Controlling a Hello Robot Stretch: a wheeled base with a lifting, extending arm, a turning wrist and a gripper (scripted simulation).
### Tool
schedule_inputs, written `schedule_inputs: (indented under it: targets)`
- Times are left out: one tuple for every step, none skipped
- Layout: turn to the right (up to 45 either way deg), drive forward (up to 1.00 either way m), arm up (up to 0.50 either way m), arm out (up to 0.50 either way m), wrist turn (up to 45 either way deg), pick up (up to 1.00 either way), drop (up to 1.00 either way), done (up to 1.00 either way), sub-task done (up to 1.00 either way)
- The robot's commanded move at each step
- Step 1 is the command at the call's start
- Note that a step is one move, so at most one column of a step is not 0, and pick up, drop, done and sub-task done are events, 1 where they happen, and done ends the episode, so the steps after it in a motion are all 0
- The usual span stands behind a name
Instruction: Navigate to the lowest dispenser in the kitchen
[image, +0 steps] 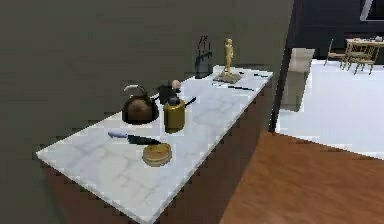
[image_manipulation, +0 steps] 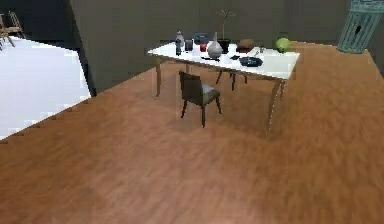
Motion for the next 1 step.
schedule_inputs:
  targets:
    - [45.0,0.0,0.0,0.0,0.0,0.0,0.0,0.0,0.0]
